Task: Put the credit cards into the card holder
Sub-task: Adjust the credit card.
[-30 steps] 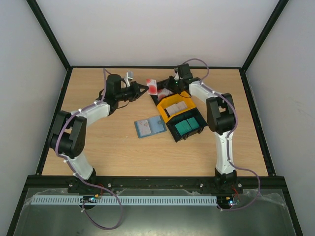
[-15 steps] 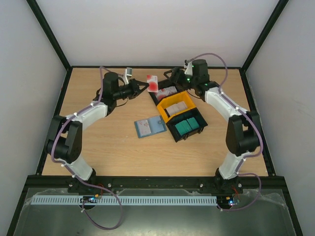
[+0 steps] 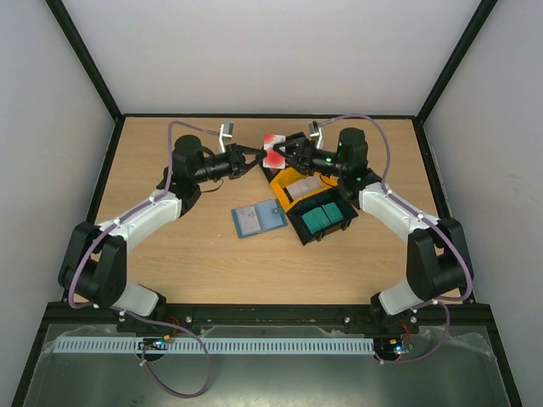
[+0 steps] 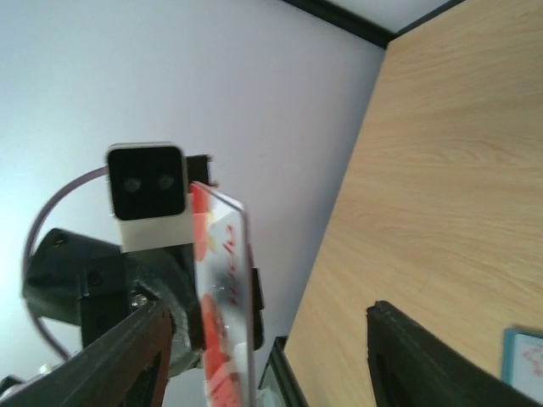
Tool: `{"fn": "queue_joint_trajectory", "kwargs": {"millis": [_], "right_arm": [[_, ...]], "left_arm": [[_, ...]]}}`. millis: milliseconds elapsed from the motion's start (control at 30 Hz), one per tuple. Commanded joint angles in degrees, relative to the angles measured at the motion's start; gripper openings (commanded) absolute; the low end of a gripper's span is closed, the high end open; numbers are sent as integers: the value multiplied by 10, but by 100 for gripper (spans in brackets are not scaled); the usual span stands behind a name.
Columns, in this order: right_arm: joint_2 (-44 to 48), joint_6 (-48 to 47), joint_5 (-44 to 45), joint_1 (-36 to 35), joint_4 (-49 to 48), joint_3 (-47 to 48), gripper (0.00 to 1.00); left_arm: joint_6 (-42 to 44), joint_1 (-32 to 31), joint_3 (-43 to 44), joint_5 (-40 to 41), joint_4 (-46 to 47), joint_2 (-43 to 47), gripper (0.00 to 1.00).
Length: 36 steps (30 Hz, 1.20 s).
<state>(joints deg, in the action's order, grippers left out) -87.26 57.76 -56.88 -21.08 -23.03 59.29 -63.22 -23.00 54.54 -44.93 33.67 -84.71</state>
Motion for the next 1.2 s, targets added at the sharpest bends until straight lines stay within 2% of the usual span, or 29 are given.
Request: {"fn": "queue_joint_trajectory", "kwargs": {"millis": [0, 67, 233, 300, 367, 433, 533, 667, 800, 933, 1000, 1100, 1167], "right_arm": [[35, 96, -38, -11, -154, -39, 56], [44, 129, -38, -14, -200, -58, 49], [51, 251, -28, -16, -354, -98, 40], [42, 289, -29, -17, -408, -101, 33], [29, 323, -35, -21, -460, -97, 21], [17, 341, -37, -28, -489, -92, 12], [11, 328, -32, -37, -474, -86, 3], [14, 252, -19, -51, -359, -68, 2], [22, 196, 2, -53, -294, -57, 2], [30, 150, 18, -54, -233, -52, 3], [34, 134, 23, -54, -213, -52, 7], [43, 97, 35, -54, -167, -49, 20], [55, 66, 46, -54, -130, -48, 35]], "left_arm": [[-42, -8, -24, -16, 59, 38, 3], [-49, -8, -34, -11, 63, 52, 3], [-48, -5, -49, 9, 51, 86, 3], [-53, -3, -52, 4, 57, 90, 3], [-56, -2, -49, -2, 59, 90, 3], [-55, -1, -47, -12, 60, 88, 5], [-54, 0, -43, -30, 65, 82, 11], [-53, 0, -38, -42, 68, 78, 15], [-55, 0, -36, -49, 75, 78, 17], [-55, -1, -36, -60, 81, 78, 12], [-52, -1, -37, -65, 84, 78, 8], [-48, -2, -44, -71, 91, 82, 4], [-44, -3, -47, -73, 93, 85, 3]]}}
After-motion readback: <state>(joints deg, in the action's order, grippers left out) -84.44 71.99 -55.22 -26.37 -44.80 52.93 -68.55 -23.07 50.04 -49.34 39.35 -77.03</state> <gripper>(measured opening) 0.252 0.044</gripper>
